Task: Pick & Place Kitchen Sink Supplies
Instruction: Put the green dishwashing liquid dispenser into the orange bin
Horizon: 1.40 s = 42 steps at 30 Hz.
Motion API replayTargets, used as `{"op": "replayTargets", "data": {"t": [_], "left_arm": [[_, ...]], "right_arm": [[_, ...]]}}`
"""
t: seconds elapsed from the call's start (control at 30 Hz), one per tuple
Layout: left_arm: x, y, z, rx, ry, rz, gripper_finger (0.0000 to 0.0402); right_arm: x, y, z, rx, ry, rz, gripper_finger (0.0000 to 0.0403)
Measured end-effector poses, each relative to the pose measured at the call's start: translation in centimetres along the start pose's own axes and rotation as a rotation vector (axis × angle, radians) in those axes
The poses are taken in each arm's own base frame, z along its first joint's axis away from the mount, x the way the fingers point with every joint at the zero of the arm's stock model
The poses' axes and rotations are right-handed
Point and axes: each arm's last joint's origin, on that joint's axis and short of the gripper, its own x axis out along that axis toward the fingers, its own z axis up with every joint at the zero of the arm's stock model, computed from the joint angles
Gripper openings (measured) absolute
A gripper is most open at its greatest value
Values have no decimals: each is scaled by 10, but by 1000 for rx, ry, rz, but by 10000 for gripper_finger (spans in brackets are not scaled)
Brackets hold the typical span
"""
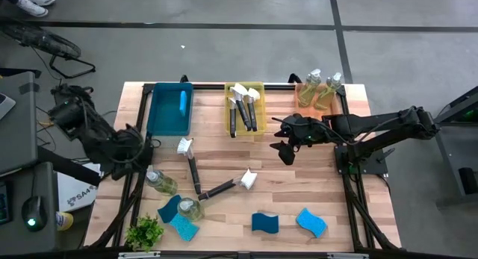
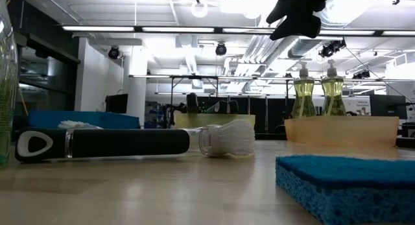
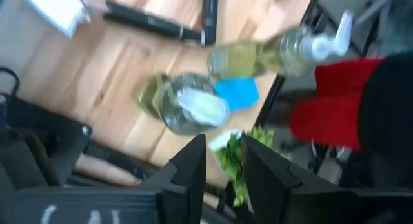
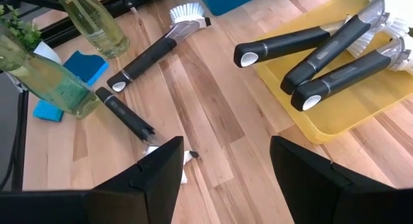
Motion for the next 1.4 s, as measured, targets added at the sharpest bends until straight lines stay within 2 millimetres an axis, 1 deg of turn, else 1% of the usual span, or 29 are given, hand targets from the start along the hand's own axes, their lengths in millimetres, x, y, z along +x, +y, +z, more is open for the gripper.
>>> {"op": "replayTargets", "data": {"t": [0.13, 0.27, 0.47, 0.73, 0.93, 1.0, 1.23, 1.4], "left_arm": [[0, -2, -7, 12, 18, -13, 86], [7, -3, -16, 6, 58, 4, 85], [22, -1, -32, -6, 8, 49, 85], [39, -5, -58, 0, -101, 58, 85], [59, -5, -84, -45, -136, 102, 85], [67, -8, -91, -44, -127, 128, 85], [88, -20, -108, -14, -160, 225, 85], [102, -27, -118, -42, -197, 272, 85]], "right_arm": [[0, 0, -1, -1, 6, -3, 224], [0, -1, -1, 8, 11, -13, 224], [0, -1, -1, 16, 11, -19, 224], [0, -1, -1, 16, 8, -24, 224], [0, -1, -1, 16, 7, -26, 224], [0, -1, -1, 16, 10, -20, 224], [0, -1, -1, 15, 12, -16, 224], [0, -1, -1, -8, 8, -25, 224]]}}
